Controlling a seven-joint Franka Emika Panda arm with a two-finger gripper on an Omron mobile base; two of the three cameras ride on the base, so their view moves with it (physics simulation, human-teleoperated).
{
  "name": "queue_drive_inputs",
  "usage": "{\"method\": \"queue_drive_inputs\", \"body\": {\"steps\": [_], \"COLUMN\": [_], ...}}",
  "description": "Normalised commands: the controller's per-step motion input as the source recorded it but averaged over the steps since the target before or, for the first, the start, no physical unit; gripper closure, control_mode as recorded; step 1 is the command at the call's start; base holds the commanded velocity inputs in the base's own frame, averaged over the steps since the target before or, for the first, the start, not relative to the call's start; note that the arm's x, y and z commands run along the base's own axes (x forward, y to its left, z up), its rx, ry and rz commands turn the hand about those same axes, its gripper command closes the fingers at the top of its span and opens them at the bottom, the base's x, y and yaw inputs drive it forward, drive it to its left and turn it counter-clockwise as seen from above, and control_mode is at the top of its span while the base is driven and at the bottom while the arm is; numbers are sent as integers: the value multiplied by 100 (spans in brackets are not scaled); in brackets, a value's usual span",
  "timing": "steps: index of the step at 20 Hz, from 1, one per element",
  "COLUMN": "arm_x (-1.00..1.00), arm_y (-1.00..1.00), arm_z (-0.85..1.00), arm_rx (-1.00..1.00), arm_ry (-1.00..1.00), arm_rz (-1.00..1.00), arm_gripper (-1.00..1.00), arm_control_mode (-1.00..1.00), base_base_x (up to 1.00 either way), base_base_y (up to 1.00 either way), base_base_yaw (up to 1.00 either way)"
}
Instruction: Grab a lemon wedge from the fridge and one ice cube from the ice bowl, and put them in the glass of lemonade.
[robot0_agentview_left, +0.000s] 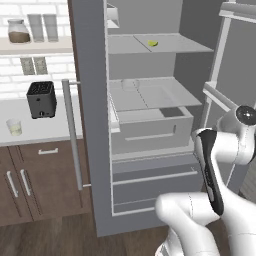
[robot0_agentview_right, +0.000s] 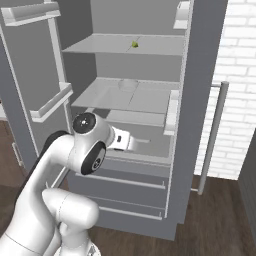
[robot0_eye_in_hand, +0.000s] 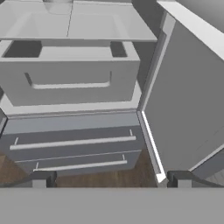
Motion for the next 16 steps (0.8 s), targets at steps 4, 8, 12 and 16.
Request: {"method": "queue_drive_inputs", "body": {"steps": [4, 8, 12, 16], "arm_x": [-5, 0, 0, 0], "arm_y": [0, 0, 0, 0], "arm_z": [2, 2, 0, 0], "arm_rx": [0, 0, 0, 0], "arm_ry": [-4, -3, 0, 0], "arm_rz": [1, 0, 0, 0], "arm_gripper": [-100, -100, -100, -100], "arm_control_mode": [-100, 100, 100, 100], "base_base_x": [0, 0, 0, 41], "base_base_y": [0, -3, -42, -2], "base_base_yaw": [0, 3, 10, 7]}}
